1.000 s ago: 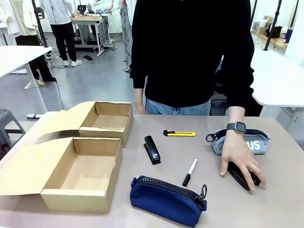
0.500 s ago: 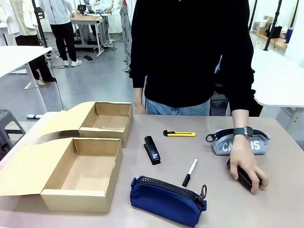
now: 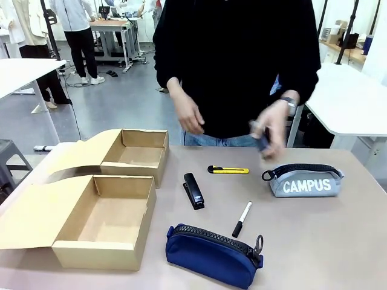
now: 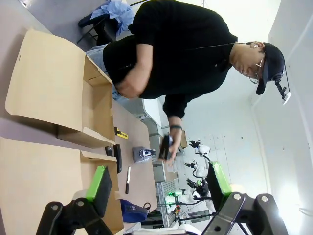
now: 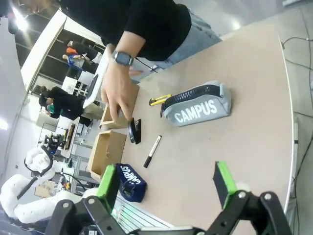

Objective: Place items inside the box.
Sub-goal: Pick up a Pencil pouch or Stapler and place it inside the Mailer Box closest to the robot.

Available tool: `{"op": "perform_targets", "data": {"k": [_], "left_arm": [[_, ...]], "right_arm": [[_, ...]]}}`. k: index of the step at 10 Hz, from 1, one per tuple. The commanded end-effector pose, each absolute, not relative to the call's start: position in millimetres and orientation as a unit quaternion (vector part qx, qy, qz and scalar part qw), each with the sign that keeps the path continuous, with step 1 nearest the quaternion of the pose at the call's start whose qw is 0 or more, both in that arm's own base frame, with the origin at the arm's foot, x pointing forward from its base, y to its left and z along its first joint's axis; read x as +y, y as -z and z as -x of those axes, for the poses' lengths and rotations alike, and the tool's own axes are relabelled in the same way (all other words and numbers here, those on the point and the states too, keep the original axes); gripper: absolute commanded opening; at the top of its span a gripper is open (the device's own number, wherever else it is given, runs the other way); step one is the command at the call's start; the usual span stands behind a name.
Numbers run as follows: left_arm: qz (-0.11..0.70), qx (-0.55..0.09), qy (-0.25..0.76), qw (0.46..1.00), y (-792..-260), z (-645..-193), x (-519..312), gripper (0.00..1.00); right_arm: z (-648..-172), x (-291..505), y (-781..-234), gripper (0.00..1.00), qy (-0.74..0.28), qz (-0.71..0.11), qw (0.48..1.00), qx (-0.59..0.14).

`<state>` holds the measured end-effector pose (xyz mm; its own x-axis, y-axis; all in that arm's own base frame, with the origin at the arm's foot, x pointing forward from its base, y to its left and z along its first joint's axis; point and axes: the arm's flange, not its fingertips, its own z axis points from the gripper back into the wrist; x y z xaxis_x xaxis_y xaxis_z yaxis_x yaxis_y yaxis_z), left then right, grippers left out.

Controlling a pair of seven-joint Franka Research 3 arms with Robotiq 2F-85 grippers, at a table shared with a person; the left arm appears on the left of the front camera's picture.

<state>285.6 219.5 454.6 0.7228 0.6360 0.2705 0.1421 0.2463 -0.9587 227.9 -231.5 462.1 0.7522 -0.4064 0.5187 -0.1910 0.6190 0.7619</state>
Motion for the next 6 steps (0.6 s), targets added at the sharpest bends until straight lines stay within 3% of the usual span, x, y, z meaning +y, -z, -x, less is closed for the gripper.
{"op": "perform_targets", "data": {"k": [1,4,6], "left_arm": [[0.593,-0.342,-0.163,0.71,-455,-287,220,1.0],[0.593,-0.342,-0.163,0.71,-455,-287,220,1.0],[0.593,-0.342,-0.163,0.71,-455,-287,220,1.0]], "right_arm": [[-231,-206,-458,1.0,0.019,-0.424,0.845,-0.326],[-244,-77,-462,1.0,-0.174,-0.381,0.871,-0.257],[-220,17,-450,1.0,-0.358,-0.348,0.846,-0.188]]}}
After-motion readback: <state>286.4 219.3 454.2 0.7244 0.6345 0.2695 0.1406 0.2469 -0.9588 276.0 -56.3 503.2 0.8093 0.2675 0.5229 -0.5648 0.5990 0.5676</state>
